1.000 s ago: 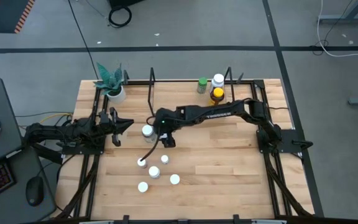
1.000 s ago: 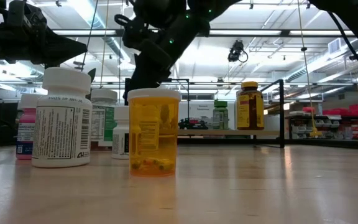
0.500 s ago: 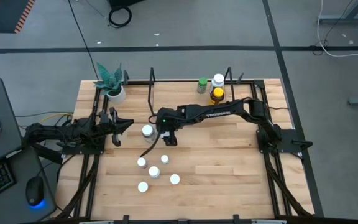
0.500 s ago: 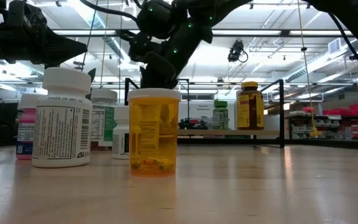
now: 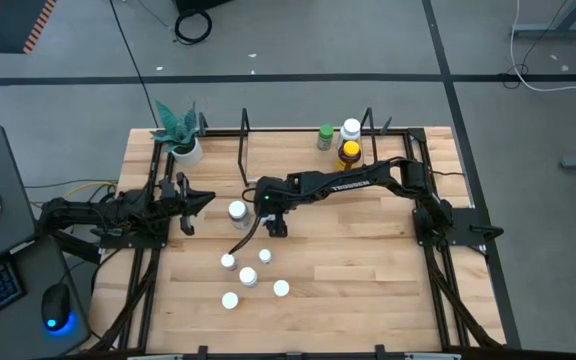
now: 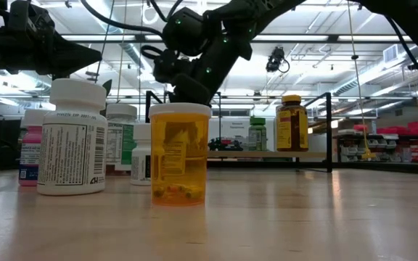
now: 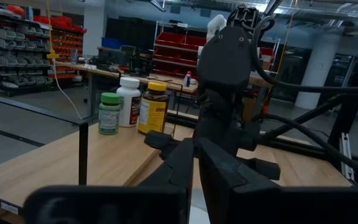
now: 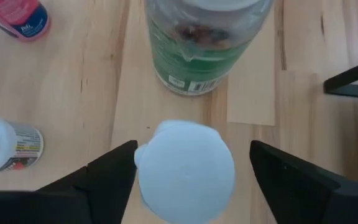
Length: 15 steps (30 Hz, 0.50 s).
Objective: Pick and place medicine bottles onto shelf by color
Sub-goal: Put the white medicine bottle on the shelf
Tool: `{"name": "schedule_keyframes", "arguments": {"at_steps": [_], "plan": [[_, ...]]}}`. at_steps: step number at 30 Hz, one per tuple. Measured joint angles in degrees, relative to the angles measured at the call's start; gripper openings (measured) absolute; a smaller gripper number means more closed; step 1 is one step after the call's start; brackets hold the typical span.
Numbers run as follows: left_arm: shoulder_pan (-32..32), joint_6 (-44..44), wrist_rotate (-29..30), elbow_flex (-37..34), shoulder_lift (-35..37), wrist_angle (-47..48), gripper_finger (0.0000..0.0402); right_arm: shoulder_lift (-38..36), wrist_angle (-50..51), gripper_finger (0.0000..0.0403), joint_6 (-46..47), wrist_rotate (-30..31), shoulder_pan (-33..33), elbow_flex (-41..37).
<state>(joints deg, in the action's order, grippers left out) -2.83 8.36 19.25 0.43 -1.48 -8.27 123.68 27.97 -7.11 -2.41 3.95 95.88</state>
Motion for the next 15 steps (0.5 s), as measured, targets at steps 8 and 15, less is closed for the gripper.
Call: {"name": "schedule_keyframes", "arguments": {"at_steps": [8,15], "plan": [[0.02,0.00,0.00,-0.01,0.00,0.00,0.0037,0.00,3.49,0.0250,-0.42,1.37,0.16,1.83],[0.01,0.00,0.01,-0.01,0.00,0.00,0.0028,0.00,3.81,0.0204,-0.46,-0.16,1.07,2.60]]}}
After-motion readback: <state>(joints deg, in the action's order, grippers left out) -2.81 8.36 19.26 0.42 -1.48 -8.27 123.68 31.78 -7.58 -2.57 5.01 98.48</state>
